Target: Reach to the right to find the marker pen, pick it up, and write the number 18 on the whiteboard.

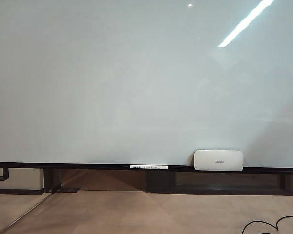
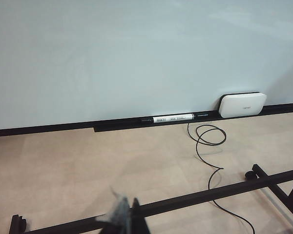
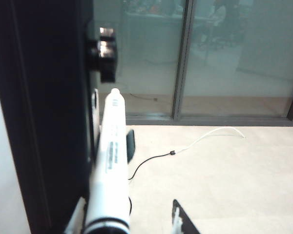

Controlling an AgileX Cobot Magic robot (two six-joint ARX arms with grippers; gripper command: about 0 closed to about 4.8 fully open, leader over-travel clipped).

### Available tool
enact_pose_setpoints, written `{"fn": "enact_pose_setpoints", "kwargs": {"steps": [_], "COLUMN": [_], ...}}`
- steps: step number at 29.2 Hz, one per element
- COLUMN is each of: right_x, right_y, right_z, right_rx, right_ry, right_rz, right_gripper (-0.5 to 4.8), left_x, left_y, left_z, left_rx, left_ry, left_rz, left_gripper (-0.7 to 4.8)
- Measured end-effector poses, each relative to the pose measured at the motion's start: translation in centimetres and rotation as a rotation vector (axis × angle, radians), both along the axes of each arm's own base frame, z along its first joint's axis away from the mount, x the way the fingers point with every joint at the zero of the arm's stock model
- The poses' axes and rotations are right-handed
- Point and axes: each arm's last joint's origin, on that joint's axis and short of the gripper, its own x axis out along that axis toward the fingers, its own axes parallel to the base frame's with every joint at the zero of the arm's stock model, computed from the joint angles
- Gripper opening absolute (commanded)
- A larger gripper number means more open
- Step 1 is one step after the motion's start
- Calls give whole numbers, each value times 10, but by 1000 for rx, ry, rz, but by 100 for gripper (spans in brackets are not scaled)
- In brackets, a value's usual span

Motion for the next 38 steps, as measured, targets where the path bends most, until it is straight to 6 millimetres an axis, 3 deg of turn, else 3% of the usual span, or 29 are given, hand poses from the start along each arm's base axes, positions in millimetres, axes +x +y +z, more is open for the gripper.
{"fn": "enact_pose_setpoints", "kwargs": {"steps": [21, 28, 38], "right_x": [0, 0, 0], "right_y": [0, 1, 2], "right_z": [1, 1, 6], "right_rx": [-10, -9, -25], "right_ry": [-15, -17, -51], "right_rz": [17, 23, 49], "right_gripper": [237, 137, 139], "left_x": [0, 0, 0], "left_y": [0, 0, 0], "left_z": [0, 0, -1], "left_rx": [0, 0, 3], "left_ry": [0, 0, 9], "left_rz": [9, 9, 9], "left_gripper": [-5, -5, -5]}}
